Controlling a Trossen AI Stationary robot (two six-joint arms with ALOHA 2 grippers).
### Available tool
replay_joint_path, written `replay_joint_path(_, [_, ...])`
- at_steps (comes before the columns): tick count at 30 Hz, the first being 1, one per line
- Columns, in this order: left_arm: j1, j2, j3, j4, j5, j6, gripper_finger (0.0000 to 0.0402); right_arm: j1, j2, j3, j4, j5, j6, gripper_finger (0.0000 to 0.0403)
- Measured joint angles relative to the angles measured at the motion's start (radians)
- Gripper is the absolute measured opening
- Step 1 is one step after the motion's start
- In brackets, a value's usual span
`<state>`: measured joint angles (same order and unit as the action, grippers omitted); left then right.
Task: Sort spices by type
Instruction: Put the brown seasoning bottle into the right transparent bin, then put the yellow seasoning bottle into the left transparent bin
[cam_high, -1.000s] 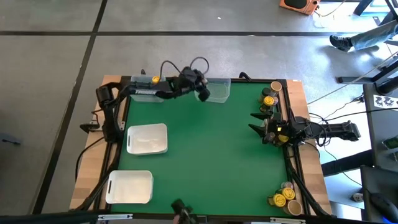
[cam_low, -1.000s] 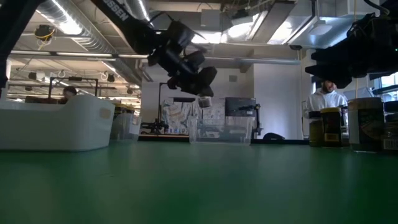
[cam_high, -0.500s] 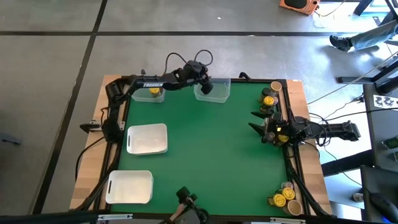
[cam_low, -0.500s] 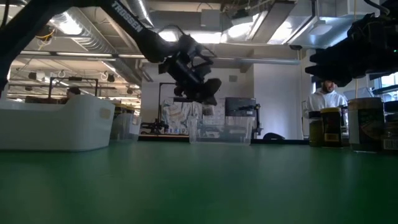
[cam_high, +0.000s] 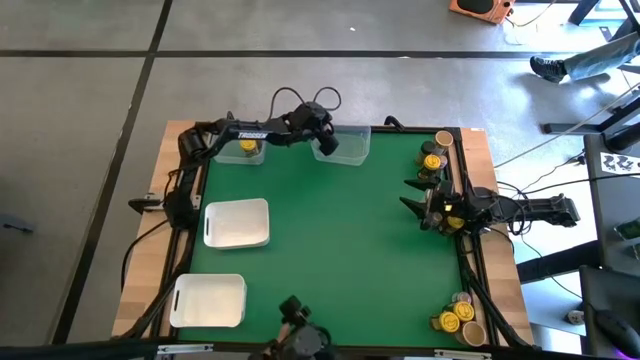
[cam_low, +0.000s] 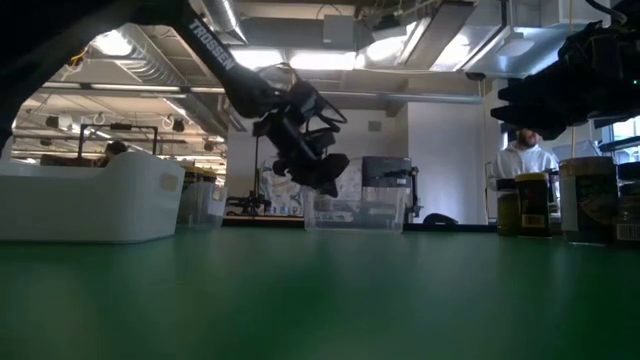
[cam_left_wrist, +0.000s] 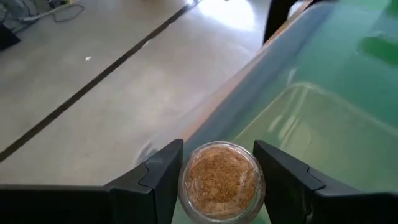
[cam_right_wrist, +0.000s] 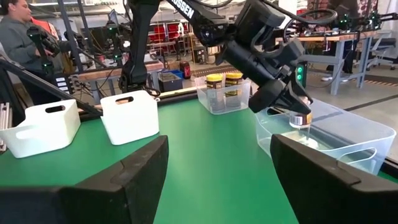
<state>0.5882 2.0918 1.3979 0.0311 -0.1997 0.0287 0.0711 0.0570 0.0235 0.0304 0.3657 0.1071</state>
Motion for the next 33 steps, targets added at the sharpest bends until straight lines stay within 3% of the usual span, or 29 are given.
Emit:
replay_joint_path(14, [0.027, 0.014, 0.002, 0.005, 0.040, 0.023, 0.0188, 0.000, 0.000, -0.001, -0.002, 0.000, 0.008, 0.0280])
replay_joint_path(27, [0.026, 0.015, 0.000, 0.009, 0.045, 0.023, 0.0231, 0.000, 0.000, -0.002, -0.002, 0.000, -0.006, 0.0280])
replay_joint_path(33, [0.013, -0.032, 0.002, -0.063, 0.047, 0.037, 0.0233, 0.000, 0.000, -0.002, -0.002, 0.000, -0.007, 0.0280])
